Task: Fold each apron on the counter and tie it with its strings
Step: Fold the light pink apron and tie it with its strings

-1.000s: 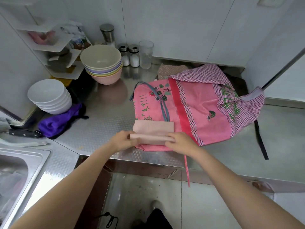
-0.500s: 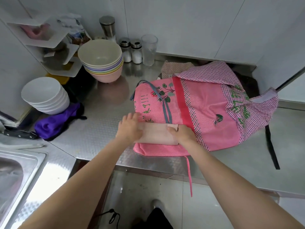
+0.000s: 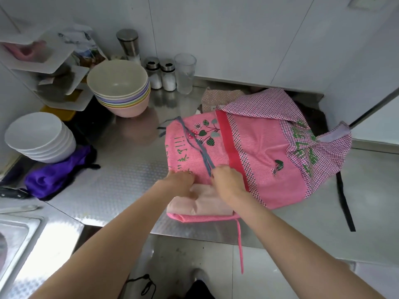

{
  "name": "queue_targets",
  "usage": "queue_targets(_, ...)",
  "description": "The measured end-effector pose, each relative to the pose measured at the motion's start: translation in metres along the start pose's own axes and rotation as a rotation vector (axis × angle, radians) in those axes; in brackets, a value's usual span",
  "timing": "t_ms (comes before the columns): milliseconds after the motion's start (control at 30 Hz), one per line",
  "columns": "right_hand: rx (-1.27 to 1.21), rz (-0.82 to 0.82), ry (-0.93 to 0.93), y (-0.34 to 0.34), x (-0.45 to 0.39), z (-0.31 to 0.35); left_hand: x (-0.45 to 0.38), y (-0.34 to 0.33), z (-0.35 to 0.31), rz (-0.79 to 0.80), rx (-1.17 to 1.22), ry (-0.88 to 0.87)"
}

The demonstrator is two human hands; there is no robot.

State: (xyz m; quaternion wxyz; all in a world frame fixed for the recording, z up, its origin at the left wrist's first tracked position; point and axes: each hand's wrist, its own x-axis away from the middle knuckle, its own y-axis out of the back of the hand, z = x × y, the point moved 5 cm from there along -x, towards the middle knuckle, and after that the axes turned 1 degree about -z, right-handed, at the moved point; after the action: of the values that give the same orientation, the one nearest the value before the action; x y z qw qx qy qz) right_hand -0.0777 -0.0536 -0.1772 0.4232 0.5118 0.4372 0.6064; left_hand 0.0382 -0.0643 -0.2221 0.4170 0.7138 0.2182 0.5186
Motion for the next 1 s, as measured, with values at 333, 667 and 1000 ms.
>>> queue_targets(333,-0.063,0.012,-0.179,-0.014,-0.017,0.002,0.013,-0.002,-0.008,0.009,0.06,-0.049)
queue_targets(667,-0.573,0.19,-0.136,0.011,-0.005,0.023,0.055,0.015,-0.029,0.01,-0.02,-0.13)
queue_targets(1000,-0.488,-0.014,0.293,0.116,0.047,0.088,0.081,0.048,-0.043,-0.128,0.037,-0.064)
